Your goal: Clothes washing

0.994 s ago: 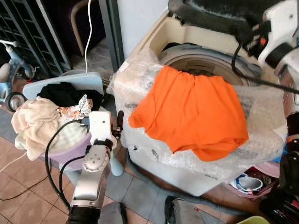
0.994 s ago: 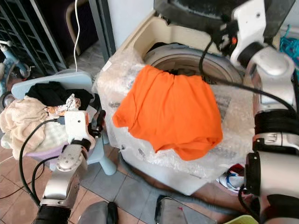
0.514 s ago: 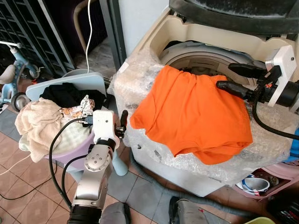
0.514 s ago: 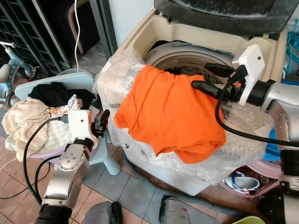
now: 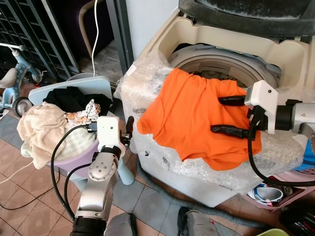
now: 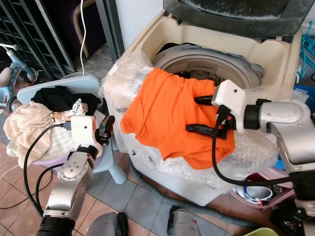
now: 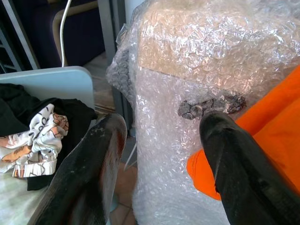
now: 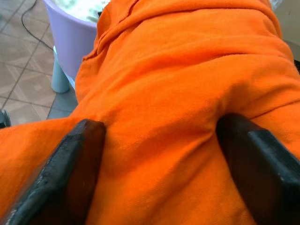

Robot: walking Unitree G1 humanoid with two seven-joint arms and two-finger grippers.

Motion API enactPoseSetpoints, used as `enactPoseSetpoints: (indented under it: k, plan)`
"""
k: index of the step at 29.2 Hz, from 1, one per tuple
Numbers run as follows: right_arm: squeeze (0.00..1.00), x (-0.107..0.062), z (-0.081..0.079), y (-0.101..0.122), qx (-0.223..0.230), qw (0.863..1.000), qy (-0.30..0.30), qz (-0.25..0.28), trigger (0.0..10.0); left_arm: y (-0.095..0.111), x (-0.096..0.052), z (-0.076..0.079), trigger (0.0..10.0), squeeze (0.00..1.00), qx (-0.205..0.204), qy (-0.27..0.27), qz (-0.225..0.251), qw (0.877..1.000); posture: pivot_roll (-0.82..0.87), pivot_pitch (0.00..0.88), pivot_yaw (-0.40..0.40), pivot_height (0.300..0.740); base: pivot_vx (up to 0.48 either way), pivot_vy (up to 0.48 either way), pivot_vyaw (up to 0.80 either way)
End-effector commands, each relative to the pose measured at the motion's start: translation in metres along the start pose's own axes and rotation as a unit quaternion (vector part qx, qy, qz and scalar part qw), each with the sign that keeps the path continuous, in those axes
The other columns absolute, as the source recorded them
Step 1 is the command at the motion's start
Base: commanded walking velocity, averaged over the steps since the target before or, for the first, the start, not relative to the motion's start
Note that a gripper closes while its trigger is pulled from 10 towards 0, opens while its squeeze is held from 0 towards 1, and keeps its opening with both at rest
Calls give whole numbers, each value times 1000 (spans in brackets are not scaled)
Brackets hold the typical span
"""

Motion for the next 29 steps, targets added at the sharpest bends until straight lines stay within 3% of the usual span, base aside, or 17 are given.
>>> enactPoseSetpoints:
  k: [1,8,11,20,23,24,25,26,27,29]
  plan:
    - [0,4,6,-7,-32,998,-32,-32,0,0,-1,-2,10000,0,2,1,0,1000,-45,127,58,740,0,0,0]
    - [0,3,39,-3,-19,989,-147,-20,0,0,-1,-3,10000,0,4,4,-2,1000,-39,126,56,740,0,0,0]
    - [0,2,67,3,-2,974,-225,2,0,0,0,-3,10000,0,5,4,-2,1000,-40,126,57,740,0,0,0]
    - [0,-1,101,14,63,953,-296,24,0,0,1,-2,10000,0,5,8,-2,1000,-35,120,49,740,0,0,0]
    - [0,-1,110,17,59,943,-326,21,0,0,1,-2,10000,0,5,9,-2,1000,-35,121,49,740,0,0,0]
    - [0,-2,115,20,56,937,-344,24,0,0,1,-2,10000,0,5,9,-2,1000,-35,121,48,740,0,0,0]
    - [0,-10,132,31,64,904,-419,48,0,0,1,-2,10000,0,5,10,-2,1000,-35,121,48,740,0,0,0]
    - [0,-10,132,31,64,904,-419,48,0,0,1,-2,10000,0,5,10,-2,1000,-35,121,48,740,0,0,0]
    - [0,-21,144,46,65,874,-474,87,0,-1,1,-2,10000,0,7,12,-5,1000,-34,121,46,740,0,0,0]
    - [0,-32,152,60,57,851,-508,120,0,-2,1,-3,10000,0,8,14,-8,1000,-33,121,43,740,0,0,0]
Point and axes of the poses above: a point about 5 cm out from each wrist's last joint towards the gripper, its own x axis pointing out of the wrist towards the gripper, its own y axis along the axis of the wrist's last joint, z = x × y, the point moved 1 cm from there along x, pointing out of the wrist towards the gripper, and after that the axes turned 4 degrees about x, right-handed, at the moved point
